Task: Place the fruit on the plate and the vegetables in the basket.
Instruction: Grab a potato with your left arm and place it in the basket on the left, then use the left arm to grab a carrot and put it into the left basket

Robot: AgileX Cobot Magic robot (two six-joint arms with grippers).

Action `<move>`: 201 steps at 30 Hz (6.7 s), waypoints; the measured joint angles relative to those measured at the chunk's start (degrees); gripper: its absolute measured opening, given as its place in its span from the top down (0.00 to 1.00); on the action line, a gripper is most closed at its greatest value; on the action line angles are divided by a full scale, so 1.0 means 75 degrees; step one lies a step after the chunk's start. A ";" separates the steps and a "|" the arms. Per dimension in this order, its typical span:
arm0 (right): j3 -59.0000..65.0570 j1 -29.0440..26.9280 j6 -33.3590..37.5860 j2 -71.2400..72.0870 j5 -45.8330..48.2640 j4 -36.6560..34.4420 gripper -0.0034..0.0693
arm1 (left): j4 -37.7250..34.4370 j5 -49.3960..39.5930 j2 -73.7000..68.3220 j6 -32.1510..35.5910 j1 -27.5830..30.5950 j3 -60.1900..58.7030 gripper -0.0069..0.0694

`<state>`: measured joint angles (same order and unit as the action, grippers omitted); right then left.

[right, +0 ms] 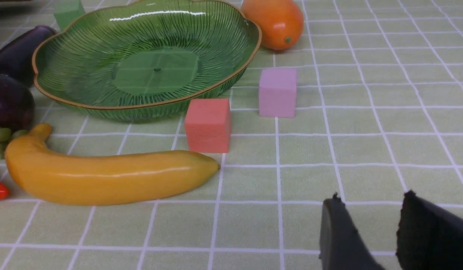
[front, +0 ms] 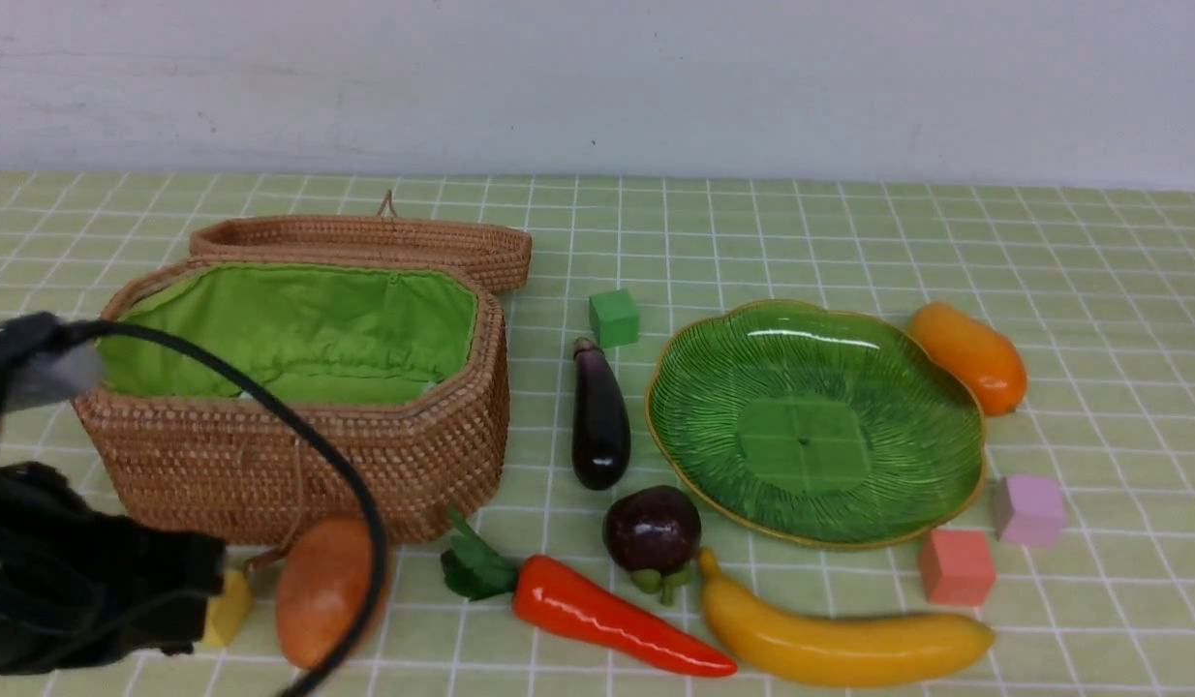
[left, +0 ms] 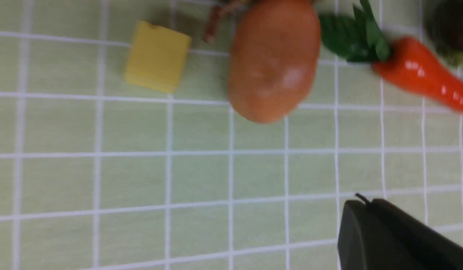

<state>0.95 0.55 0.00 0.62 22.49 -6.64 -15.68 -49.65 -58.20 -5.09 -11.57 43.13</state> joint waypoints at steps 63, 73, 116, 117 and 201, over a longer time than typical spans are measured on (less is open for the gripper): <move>0.0000 0.0000 0.0000 0.0000 0.0000 -0.0007 0.62 | 0.3350 0.1747 -0.4667 -0.2909 -0.1697 0.1079 0.18; 0.0000 0.0000 0.0000 0.0000 0.0000 -0.0007 0.62 | 0.2839 0.0063 -0.3381 -0.2626 -0.1697 0.1071 0.18; 0.0000 0.0000 0.0000 0.0000 0.0000 0.0000 0.62 | 0.4120 -0.2080 -0.6407 -0.0261 -0.0191 0.7301 0.04; 0.0000 0.0000 0.0000 0.0000 0.0000 0.0000 0.62 | 0.4071 -0.2096 -0.6322 -0.0282 -0.0191 0.7301 0.05; 0.0000 0.0000 0.0000 0.0000 0.0000 -0.0002 0.62 | 0.2411 -0.1505 -0.5447 0.6911 -0.4823 0.4538 0.43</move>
<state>0.95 0.55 0.00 0.62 22.49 -6.66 2.40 -60.93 -99.05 46.74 -47.74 77.17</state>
